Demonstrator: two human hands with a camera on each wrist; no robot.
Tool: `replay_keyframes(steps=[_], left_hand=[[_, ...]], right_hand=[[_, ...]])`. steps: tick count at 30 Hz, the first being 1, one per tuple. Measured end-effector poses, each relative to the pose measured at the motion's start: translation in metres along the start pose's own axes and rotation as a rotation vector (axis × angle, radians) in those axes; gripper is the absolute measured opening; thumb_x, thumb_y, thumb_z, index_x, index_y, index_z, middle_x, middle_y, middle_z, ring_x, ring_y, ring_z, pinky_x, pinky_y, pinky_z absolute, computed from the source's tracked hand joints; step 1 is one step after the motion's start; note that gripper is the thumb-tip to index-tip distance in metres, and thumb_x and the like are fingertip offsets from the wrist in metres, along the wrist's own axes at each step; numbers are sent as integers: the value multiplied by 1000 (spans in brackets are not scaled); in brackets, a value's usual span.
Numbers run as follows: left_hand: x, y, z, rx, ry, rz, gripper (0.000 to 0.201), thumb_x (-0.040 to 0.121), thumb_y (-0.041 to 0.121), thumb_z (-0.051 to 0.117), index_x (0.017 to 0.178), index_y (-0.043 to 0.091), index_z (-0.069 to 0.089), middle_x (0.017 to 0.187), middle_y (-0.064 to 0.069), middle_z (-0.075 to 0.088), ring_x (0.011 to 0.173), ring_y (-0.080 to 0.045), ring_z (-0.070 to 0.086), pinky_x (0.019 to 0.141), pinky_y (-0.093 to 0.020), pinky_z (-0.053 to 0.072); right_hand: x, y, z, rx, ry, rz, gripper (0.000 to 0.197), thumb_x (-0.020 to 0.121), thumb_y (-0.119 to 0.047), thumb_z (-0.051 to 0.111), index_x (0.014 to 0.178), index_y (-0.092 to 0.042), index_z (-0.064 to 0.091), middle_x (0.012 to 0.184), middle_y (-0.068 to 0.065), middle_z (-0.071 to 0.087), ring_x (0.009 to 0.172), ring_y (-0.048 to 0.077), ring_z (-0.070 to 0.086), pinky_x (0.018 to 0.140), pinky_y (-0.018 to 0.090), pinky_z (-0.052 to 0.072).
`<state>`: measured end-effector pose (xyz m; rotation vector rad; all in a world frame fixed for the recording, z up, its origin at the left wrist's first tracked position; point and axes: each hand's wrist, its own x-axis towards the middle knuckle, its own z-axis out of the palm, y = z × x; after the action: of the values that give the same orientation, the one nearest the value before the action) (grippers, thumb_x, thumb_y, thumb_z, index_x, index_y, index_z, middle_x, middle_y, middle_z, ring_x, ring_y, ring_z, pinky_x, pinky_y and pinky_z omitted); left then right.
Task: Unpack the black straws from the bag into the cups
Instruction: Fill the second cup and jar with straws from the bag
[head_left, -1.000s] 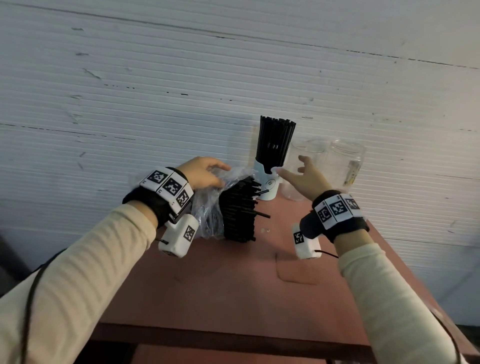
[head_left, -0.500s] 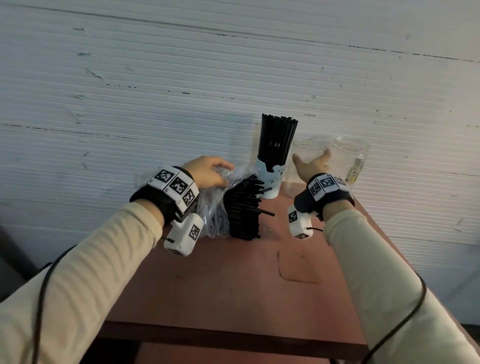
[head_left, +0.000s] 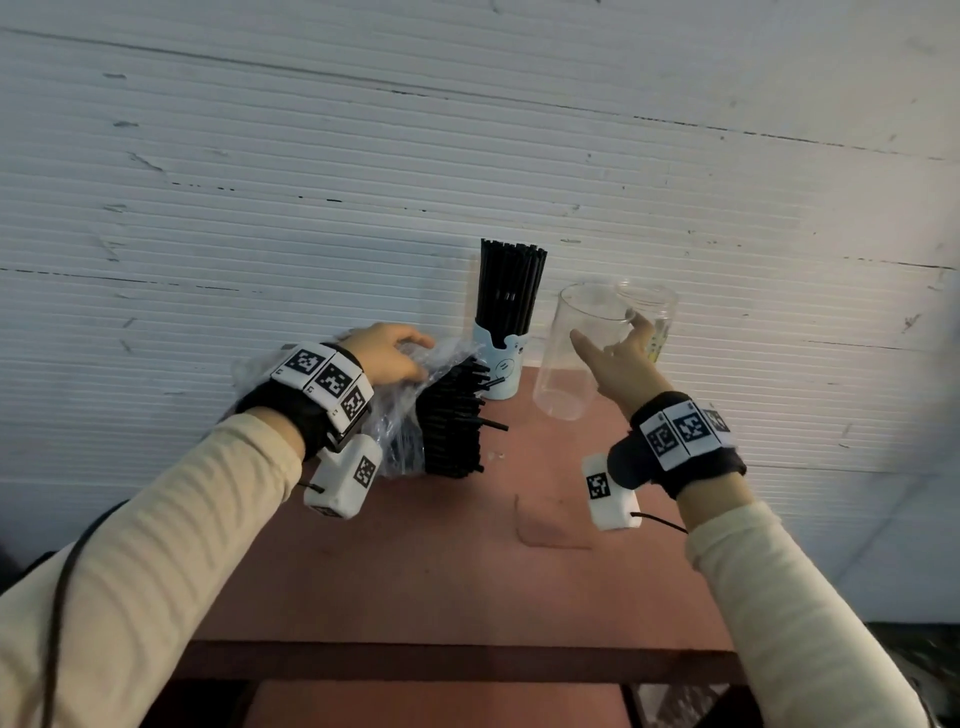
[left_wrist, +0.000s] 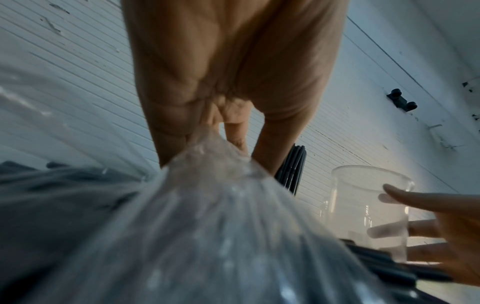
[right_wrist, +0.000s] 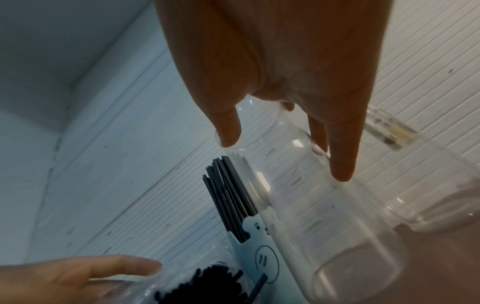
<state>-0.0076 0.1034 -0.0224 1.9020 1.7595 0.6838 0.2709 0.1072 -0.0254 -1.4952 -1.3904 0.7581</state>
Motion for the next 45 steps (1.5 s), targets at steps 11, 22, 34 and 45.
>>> replay_keyframes(steps=[11, 22, 34, 45], left_hand=[[-30, 13, 2, 95, 54, -46, 75, 72, 35, 82, 138, 33, 45, 147, -10, 40, 131, -28, 44, 104, -34, 38], [-56, 4, -3, 237, 26, -13, 74, 77, 3, 73, 139, 32, 45, 150, 2, 40, 124, -21, 50, 86, -23, 42], [-64, -19, -19, 44, 224, 19, 29, 83, 0, 59, 79, 29, 53, 98, -1, 65, 67, -21, 58, 58, -26, 41], [-63, -25, -30, -15, 299, 29, 44, 82, -10, 54, 109, 21, 72, 130, 0, 62, 116, -25, 59, 87, -27, 46]], right_hand=[[-46, 6, -24, -13, -123, 27, 73, 90, -36, 65, 139, -19, 13, 108, 5, 55, 107, 23, 57, 92, 38, 50], [-66, -12, -19, -234, 288, -422, 74, 81, -34, 73, 139, -15, 31, 139, 13, 27, 130, 29, 28, 107, 35, 27], [-71, -40, 49, -558, -624, -342, 19, 88, -16, 63, 98, -15, 48, 83, 10, 69, 65, 22, 66, 65, 38, 58], [-60, -50, 112, -514, -565, -481, 26, 88, -6, 53, 110, -12, 66, 100, -3, 63, 89, 11, 57, 75, 16, 42]])
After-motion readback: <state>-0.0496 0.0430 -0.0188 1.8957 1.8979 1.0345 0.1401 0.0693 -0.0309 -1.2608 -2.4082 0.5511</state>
